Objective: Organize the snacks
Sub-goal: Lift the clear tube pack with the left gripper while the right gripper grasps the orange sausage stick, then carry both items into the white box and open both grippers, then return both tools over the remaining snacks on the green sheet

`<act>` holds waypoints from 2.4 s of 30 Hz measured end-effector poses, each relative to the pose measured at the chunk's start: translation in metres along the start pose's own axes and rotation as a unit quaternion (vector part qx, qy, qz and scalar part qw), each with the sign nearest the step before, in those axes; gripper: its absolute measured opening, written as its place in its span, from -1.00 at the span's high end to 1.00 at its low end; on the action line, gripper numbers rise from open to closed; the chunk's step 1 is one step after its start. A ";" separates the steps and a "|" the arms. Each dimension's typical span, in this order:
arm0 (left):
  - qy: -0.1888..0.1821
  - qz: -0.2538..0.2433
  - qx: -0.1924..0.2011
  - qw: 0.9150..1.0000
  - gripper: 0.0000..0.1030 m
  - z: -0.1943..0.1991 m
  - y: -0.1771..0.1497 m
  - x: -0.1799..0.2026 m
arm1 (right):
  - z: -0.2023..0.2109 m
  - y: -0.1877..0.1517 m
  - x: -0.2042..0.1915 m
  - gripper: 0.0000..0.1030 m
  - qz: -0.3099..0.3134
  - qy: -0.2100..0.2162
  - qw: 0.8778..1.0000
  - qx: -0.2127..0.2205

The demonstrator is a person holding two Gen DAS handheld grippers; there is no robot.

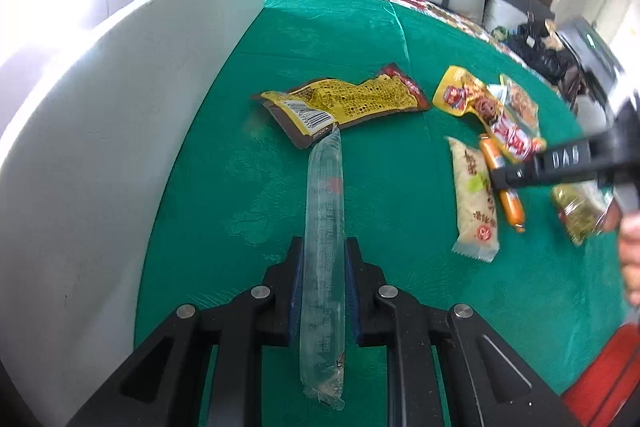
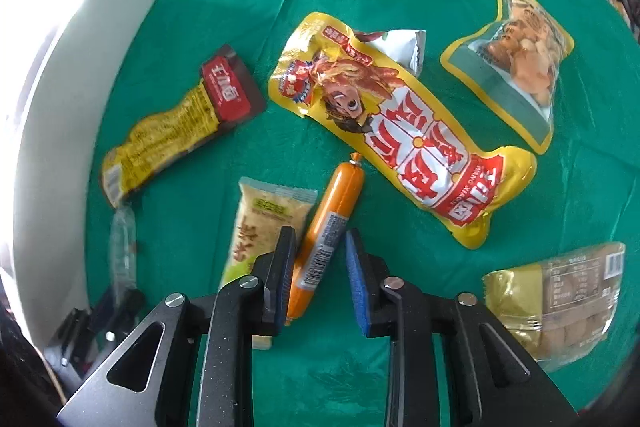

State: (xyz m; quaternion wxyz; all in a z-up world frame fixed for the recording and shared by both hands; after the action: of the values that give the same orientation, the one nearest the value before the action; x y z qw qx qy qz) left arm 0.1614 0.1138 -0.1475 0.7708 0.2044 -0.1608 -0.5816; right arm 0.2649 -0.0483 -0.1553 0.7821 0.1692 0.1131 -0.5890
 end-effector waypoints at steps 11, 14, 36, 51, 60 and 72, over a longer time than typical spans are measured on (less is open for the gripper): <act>-0.096 0.094 -0.033 0.990 0.66 0.003 -0.002 -0.013 | 0.008 -0.036 0.016 0.67 0.017 -0.010 1.000 -0.014; -0.105 0.100 -0.032 0.989 0.66 0.009 -0.003 -0.016 | 0.013 -0.041 0.014 0.69 0.026 -0.010 1.000 -0.006; -0.026 0.172 0.088 0.981 0.66 0.148 0.057 -0.164 | 0.102 -0.019 -0.222 0.69 0.198 0.192 0.956 0.097; 0.113 0.205 0.049 0.971 -0.59 0.109 0.018 -0.254 | 0.089 -0.019 -0.270 -0.04 0.176 0.261 0.940 0.131; 0.027 0.146 0.106 0.983 -0.65 0.154 0.043 -0.145 | 0.109 -0.062 -0.086 -0.25 0.188 0.072 0.952 0.229; 0.008 -0.041 0.014 0.999 -0.83 0.052 -0.026 0.044 | 0.130 -0.187 0.148 -0.25 -0.007 -0.065 0.950 0.307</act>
State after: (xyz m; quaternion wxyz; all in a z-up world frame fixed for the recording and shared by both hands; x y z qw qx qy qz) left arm 0.1269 0.0584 -0.1151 0.7449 0.2260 -0.1542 -0.6086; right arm 0.1236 -0.2768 -0.1165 0.6940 0.3619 -0.1228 -0.6102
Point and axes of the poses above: each gripper's, at about its wrist camera, not at the fingertips, and z roughly against the way its jaws point, x to its right, y to its top, the point moved 6 cm from there along -z, roughly the way its jaws point, and after that the axes turned 15 degrees about y, right-handed, at the moved point
